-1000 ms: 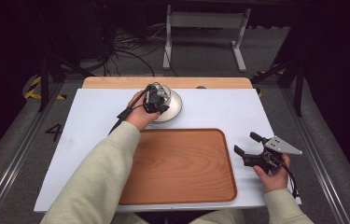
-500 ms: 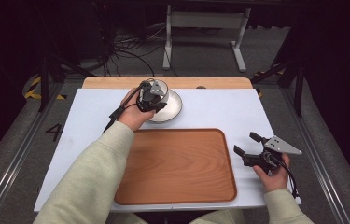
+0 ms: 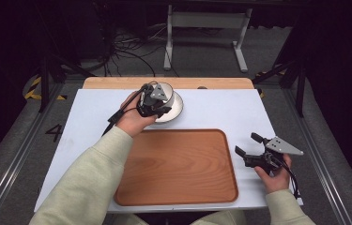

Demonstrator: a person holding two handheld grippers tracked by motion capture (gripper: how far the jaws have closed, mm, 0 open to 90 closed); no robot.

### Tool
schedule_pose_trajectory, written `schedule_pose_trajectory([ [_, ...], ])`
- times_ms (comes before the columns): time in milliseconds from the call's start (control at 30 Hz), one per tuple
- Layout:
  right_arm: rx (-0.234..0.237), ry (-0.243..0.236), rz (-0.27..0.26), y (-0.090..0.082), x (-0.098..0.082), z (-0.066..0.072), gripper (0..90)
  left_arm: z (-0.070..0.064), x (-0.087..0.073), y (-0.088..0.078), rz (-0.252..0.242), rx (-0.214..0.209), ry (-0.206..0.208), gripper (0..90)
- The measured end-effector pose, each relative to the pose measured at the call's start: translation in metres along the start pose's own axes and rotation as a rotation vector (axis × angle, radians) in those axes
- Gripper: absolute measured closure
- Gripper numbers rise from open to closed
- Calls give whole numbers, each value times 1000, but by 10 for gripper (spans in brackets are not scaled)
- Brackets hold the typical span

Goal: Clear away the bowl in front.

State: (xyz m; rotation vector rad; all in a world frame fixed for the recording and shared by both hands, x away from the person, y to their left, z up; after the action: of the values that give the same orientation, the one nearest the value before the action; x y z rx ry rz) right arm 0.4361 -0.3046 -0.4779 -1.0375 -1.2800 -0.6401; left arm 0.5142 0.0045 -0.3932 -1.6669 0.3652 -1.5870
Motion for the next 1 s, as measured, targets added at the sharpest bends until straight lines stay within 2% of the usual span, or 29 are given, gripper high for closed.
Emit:
schedule_pose_trajectory([
  [600,-2,-3,5,1,0,0,88,-49,4,-26,-40,-64,47,813],
  [1000,-4,-6,7,1,0,0,88,-68,1,-37,-48,-93,77,813],
])
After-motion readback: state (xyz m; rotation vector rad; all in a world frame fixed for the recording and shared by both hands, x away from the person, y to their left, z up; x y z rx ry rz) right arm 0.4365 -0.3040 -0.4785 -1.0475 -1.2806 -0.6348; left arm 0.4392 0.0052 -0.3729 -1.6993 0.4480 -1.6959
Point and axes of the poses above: each handheld gripper's, and its own axes: y roughly forward along the jaws, x roughly out of its top, z roughly to its left, the point moved 9 cm from there along y, roughly forward along the jaws, and after that the axes turned 9 degrees about -x, right-handed, at the moved point
